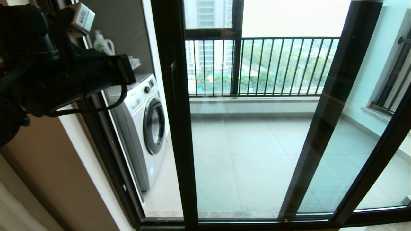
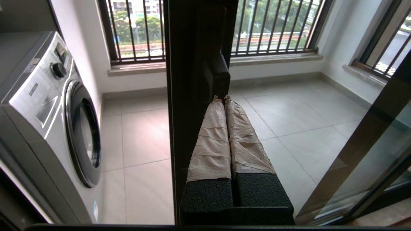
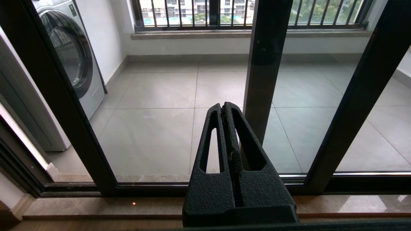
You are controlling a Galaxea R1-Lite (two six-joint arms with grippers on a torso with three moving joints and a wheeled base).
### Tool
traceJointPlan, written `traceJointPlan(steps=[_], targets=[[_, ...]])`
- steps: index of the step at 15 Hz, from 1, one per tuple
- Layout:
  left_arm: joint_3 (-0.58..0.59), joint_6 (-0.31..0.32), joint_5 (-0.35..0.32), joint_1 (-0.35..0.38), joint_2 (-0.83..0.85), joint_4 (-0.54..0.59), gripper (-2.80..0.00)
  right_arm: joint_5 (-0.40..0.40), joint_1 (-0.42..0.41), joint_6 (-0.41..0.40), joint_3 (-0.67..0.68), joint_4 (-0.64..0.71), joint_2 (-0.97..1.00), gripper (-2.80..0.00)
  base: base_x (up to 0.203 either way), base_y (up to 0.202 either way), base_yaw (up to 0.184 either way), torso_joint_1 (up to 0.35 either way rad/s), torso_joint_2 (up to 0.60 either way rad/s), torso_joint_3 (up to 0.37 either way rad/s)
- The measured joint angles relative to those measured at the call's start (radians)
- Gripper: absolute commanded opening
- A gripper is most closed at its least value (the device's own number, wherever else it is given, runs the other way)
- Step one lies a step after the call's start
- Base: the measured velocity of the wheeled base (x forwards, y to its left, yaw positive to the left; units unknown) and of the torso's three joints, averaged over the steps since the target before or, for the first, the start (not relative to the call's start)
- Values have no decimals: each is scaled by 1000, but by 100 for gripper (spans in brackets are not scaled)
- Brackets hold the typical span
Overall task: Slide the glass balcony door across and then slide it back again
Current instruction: Close the slid door
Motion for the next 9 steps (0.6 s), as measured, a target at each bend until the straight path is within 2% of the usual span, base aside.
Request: traceJointPlan(steps=[6,9], targets=[[-191,-1,26,-79,173,-3,-280,0,0,0,0,0,0,-280,0,0,0,0,0,0],[-278,-1,67,-137,253,-3,-280,0,0,1,0,0,0,-280,0,0,0,0,0,0]])
